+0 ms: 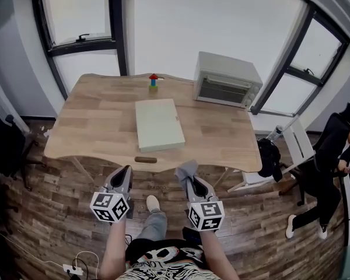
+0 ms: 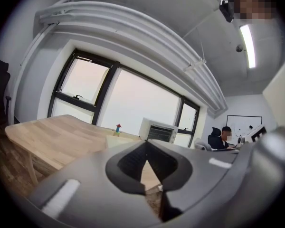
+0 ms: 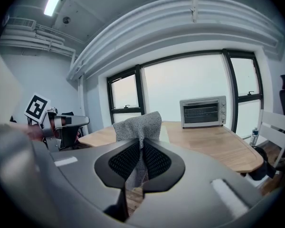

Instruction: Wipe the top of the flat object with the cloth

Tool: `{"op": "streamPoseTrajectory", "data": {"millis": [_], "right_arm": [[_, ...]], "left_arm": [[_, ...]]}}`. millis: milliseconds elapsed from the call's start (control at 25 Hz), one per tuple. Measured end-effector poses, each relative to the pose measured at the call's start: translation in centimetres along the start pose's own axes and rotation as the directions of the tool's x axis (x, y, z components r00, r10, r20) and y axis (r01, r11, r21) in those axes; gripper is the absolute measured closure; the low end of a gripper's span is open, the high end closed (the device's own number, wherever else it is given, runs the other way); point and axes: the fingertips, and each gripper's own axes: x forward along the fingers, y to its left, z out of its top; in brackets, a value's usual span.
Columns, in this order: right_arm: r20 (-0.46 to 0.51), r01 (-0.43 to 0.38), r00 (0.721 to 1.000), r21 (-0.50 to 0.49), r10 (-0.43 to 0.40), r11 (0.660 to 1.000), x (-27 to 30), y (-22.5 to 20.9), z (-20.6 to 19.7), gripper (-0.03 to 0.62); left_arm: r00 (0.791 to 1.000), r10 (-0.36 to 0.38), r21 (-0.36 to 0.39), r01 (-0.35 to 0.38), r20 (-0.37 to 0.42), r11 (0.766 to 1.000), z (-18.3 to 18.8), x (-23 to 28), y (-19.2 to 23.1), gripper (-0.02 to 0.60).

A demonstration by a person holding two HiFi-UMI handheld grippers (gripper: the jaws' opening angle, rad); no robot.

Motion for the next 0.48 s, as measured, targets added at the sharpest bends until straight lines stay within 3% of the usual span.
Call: {"op": "streamPoseTrajectory", "data": {"millis": [480], "right_arm": [[-0.083,0.002,0.997,0.0,-0.002,1.0,21.5,-4.8,5.4,0.572]], "left_arm": [[0.995,0.003,-0.025,-0.005,-0.096,1.0,3.1,19.1,11.4,0.525]]}}
